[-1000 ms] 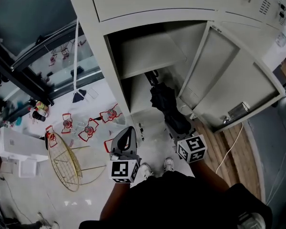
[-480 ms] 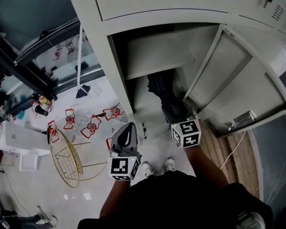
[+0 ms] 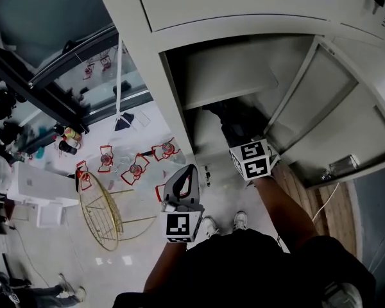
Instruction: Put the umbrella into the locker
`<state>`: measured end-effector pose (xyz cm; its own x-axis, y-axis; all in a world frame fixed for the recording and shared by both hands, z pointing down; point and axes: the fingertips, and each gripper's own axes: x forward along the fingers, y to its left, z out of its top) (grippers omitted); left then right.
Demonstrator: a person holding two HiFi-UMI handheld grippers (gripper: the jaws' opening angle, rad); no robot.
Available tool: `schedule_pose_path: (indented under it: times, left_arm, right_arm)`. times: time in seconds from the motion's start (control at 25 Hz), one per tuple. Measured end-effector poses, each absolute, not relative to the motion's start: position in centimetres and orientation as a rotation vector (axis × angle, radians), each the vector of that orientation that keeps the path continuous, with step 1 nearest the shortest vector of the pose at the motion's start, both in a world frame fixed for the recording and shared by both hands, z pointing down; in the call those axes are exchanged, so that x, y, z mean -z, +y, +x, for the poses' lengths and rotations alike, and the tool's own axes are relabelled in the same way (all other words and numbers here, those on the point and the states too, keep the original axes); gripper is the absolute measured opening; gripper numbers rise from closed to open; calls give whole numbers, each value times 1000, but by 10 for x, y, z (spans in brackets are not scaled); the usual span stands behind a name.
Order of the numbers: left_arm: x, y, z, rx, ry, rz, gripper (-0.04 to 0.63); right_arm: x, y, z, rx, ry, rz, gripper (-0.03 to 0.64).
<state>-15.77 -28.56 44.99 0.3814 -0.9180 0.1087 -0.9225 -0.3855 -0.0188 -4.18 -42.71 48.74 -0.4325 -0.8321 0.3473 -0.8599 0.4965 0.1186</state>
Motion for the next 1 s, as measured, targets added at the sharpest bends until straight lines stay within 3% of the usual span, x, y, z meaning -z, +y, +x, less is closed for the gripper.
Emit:
schedule_pose_path:
  times: [1.0]
  left_arm:
    - [-455,-296,-169,-156,-1744,2542,-3]
  right_arm:
    - [-535,-477,-56,-36,-2113,1251,227]
